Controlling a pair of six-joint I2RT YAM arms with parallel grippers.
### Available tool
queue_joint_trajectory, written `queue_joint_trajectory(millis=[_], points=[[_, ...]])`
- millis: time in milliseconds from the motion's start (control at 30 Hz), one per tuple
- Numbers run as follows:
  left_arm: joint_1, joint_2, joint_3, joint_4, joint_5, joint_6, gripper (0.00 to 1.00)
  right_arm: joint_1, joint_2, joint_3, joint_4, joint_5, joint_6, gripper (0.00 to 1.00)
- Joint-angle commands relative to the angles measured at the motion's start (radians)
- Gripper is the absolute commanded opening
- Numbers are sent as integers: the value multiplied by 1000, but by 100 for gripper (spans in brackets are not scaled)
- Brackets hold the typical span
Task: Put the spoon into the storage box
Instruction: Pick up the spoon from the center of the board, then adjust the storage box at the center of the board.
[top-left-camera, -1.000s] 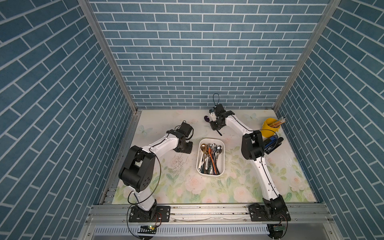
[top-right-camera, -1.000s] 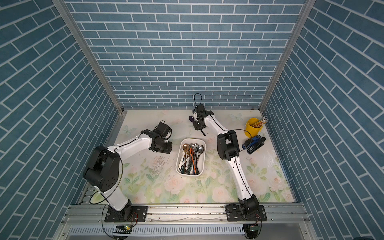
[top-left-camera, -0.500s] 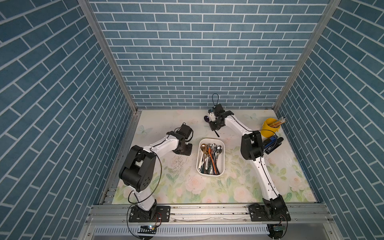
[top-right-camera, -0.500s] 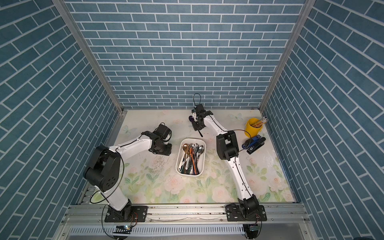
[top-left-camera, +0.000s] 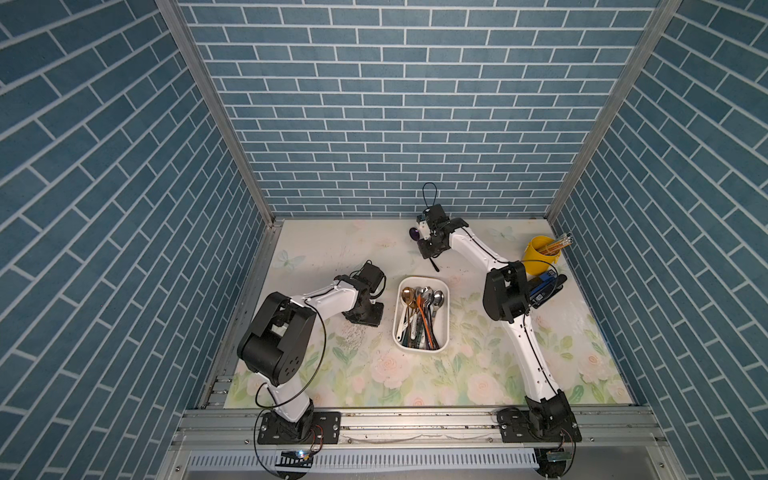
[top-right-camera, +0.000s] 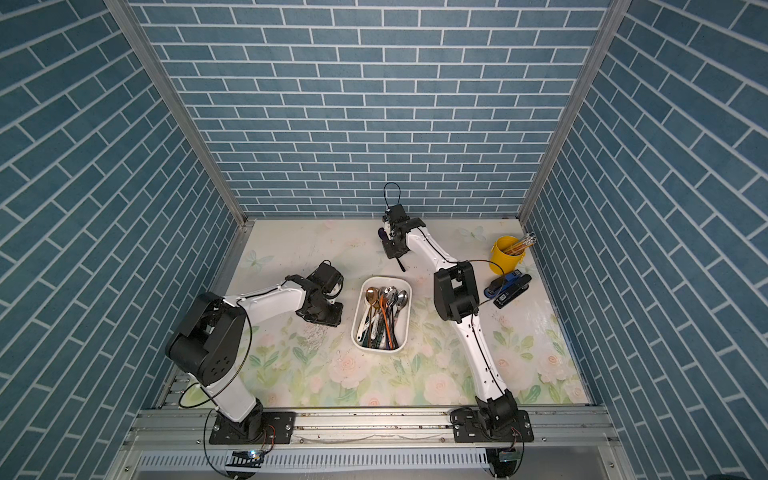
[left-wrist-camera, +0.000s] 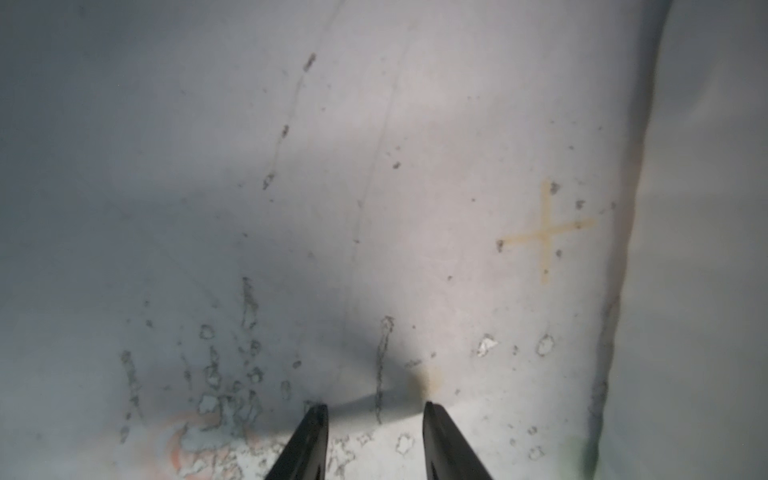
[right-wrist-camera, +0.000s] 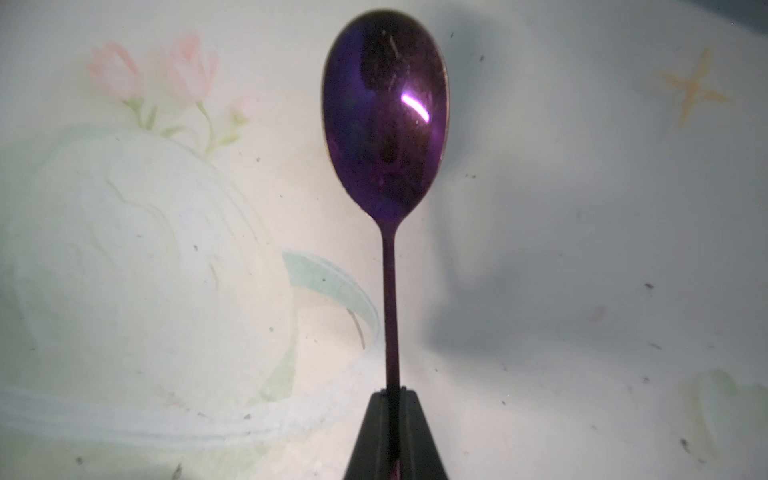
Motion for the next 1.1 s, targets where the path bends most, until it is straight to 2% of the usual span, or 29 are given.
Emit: queue_joint_trajectory(millis=[0,233,467,667,867,1067], points=[[-26,-25,-24,17,14,-12,43,-12,-110,-1,21,-1,55,0],[-87,-28,-23,37,24,-24,43,-18,-227,-54,-94,4,90,0],[-138,-30,10,54,57,-32,43,9,-546,-479,-16,-16,184,0],[-162,-18,29,77,98,-45,43,73,-762,-763,25,-1,286,0],[-199,9,75,72,121,-57,42,175,-893,-978,74,27,424,0],[-223,-2,63,85,114,-68,42,213,-971,-1181,184,15,548,0]])
